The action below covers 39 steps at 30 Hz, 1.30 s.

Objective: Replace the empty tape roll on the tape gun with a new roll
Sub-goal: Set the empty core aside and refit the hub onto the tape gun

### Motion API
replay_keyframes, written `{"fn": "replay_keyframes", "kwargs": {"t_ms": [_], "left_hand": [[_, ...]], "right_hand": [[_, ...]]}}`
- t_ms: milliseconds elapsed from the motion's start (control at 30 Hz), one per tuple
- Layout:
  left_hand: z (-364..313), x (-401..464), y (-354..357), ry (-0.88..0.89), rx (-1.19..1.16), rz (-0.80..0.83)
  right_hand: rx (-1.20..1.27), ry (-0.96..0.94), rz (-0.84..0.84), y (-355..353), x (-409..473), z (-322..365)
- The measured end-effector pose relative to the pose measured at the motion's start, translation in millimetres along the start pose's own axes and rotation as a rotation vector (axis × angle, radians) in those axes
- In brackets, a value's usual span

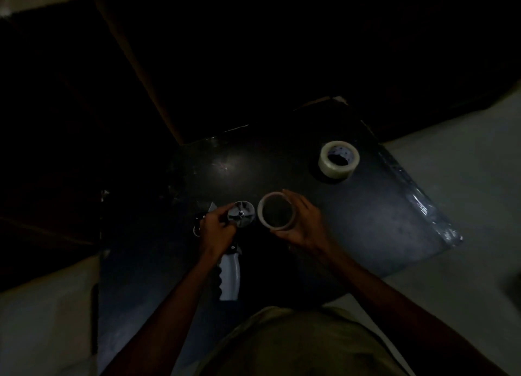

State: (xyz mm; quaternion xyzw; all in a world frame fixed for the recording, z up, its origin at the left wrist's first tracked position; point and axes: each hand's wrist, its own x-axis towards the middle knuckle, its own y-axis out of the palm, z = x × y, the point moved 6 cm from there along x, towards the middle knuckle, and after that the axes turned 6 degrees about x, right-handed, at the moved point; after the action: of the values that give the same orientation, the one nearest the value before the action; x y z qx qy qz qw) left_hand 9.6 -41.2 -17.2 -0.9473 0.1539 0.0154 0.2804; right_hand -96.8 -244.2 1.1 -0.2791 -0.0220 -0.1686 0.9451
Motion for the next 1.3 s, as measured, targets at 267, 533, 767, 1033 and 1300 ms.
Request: {"fn": "replay_keyframes", "kwargs": {"t_ms": [267, 533, 767, 1033, 1300], "left_hand": [[-38, -15, 49, 0.085, -0.078, 0.047], [-68, -22, 119, 0.150, -0.150, 0.304], [-82, -16, 162, 0.174, -0.100, 0.400], [-98, -5, 201, 0.172, -0.074, 0.464], [-105, 5, 210, 0.193, -0.038, 0.472]], "right_hand": [[0.001, 0.184, -0.221, -72, -38, -33], [-0.044, 0.388, -0.431, -139, -76, -73], [-0.097, 0.520, -0.540, -181, -92, -102], [-0.115, 0.645, -0.600, -203, -98, -141], [-0.082, 0.611, -0.603, -199, -95, -147]]}}
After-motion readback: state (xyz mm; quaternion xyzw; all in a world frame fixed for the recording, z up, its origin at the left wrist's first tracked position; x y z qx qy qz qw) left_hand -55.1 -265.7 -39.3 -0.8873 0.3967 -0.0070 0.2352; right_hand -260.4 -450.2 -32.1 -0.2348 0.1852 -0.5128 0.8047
